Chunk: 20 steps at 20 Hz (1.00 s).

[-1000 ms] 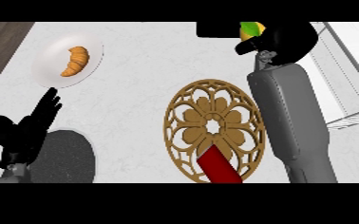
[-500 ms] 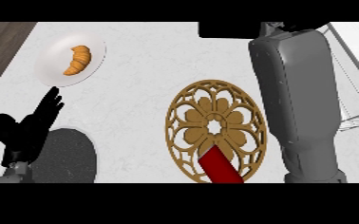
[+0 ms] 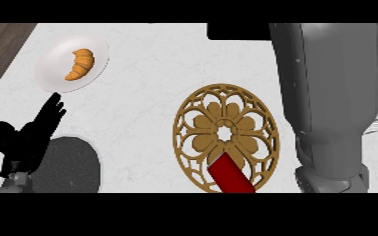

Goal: Pick the lemon from the placemat and place it in the tiered shelf

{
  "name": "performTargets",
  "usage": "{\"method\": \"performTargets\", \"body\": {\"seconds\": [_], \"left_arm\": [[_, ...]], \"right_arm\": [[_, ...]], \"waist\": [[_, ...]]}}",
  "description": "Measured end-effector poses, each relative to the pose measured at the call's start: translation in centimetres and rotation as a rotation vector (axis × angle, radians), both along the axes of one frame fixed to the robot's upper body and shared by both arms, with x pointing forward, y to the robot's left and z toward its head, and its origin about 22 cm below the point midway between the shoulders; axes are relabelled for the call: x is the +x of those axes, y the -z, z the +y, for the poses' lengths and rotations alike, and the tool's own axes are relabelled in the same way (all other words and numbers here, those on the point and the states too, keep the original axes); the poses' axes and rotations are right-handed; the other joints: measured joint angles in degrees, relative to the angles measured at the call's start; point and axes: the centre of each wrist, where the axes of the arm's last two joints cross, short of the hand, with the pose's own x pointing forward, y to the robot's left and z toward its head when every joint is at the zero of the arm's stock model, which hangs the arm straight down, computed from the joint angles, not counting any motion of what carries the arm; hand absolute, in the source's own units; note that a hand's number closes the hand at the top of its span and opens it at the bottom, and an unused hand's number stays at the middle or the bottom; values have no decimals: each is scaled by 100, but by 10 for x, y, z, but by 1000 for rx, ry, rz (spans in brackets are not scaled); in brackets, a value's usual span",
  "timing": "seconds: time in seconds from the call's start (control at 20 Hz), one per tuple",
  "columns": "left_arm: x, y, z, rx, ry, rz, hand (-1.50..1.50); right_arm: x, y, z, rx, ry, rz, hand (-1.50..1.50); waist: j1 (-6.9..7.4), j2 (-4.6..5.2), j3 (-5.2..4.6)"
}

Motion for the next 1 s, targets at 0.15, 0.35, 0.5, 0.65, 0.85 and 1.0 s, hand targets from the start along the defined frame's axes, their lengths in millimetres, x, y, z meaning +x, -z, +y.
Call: {"method": "performTargets", "body": {"seconds": [0.15,0.35,0.5,0.65,0.85,1.0], "left_arm": [[-3,1,2,0,3,2,0],[-3,-2,3,2,-5,-4,0],[-3,1,3,7,-7,-6,0],[-4,1,5,2,-7,-6,0],[-8,0,6,3,-12,-11,0],[-10,3,5,-1,-11,-12,0]], "right_arm": [[3,-13,-5,-18,55,19,150],[8,-28,-19,-22,100,60,150],[10,-37,-27,-14,128,74,150],[13,-36,-39,-15,168,100,150],[16,-39,-65,-23,225,143,150],[18,-35,-83,-17,262,177,150]], "waist": [[-7,0,1],[-17,9,6],[-34,16,6],[-41,19,9],[-52,14,11],[-56,19,12]]}}
